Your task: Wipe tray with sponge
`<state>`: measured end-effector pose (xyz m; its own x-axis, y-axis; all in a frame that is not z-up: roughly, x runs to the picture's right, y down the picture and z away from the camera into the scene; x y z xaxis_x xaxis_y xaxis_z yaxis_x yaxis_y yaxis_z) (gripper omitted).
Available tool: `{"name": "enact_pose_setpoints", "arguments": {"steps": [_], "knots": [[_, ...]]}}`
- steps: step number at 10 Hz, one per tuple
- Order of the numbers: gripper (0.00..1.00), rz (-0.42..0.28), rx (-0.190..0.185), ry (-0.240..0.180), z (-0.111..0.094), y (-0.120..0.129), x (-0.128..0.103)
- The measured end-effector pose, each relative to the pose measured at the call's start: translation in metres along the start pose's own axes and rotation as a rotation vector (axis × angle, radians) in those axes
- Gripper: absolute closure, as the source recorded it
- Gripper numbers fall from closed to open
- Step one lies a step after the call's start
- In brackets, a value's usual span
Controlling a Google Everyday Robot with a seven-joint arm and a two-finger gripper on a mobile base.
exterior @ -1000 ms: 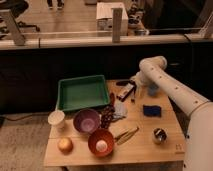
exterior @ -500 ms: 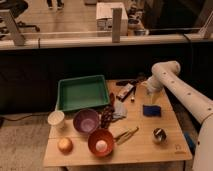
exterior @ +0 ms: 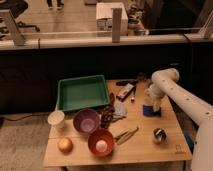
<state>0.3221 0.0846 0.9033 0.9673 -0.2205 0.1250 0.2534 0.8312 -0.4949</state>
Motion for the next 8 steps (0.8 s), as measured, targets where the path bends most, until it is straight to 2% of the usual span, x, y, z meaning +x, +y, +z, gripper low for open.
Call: {"name": "enact_pose_setpoints", "arguments": {"steps": [4,7,8], "knots": [[0.20,-0.001,-0.028,-0.010,-0.001,0.024,0.000],[0.21,0.000,-0.061,-0.028,0.018,0.033,-0.008],[0.25,0.001,-0.064,-0.033,0.021,0.033,-0.010]]}}
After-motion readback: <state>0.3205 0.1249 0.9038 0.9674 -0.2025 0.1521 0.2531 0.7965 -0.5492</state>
